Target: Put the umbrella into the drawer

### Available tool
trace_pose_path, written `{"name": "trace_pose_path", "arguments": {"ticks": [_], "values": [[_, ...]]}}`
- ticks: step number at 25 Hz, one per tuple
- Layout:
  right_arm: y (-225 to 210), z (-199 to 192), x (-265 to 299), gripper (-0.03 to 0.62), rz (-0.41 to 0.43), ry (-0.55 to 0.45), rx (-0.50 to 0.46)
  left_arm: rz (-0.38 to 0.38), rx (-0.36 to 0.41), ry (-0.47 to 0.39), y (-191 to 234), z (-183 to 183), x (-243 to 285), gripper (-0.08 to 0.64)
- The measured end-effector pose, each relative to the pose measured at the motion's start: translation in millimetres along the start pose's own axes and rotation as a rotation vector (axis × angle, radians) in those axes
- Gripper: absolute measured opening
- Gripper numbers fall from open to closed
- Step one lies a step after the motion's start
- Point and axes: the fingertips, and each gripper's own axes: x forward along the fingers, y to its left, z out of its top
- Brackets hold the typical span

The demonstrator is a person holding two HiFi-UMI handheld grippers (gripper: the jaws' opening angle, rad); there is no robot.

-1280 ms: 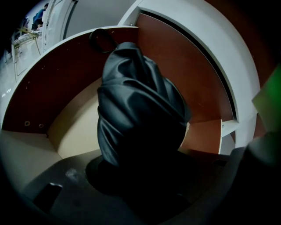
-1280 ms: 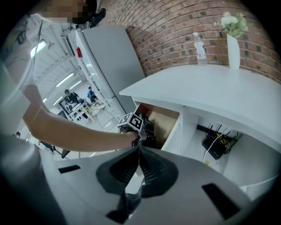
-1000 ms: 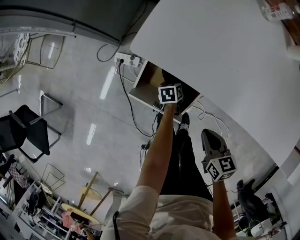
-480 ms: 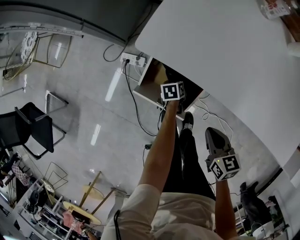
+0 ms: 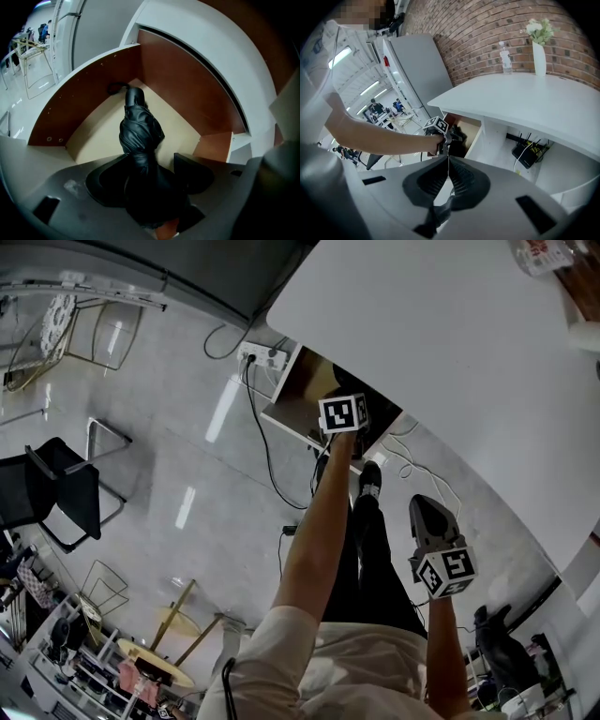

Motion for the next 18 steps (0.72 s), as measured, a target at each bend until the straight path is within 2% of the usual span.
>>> {"name": "trace_pose_path", "arguments": {"ticks": [5, 9, 14, 18], "values": [[7, -1, -3, 0.069, 0.006, -0.015, 0.005, 0.004, 0.049, -0.018, 2, -3, -11, 0.284], [16, 6, -6, 0.069, 0.026, -0.031, -0.025, -0.001, 0.056, -0.024, -3, -12, -31, 0.284], [28, 20, -6, 0.069, 0.059, -0.052, -0.121, -0.032, 0.106, -0.078, -13, -14, -72, 0.284], [36, 26, -12, 0.069, 0.083, -0.057, -0.166, -0.037, 0.176, -0.114, -24, -25, -114, 0.284]]}}
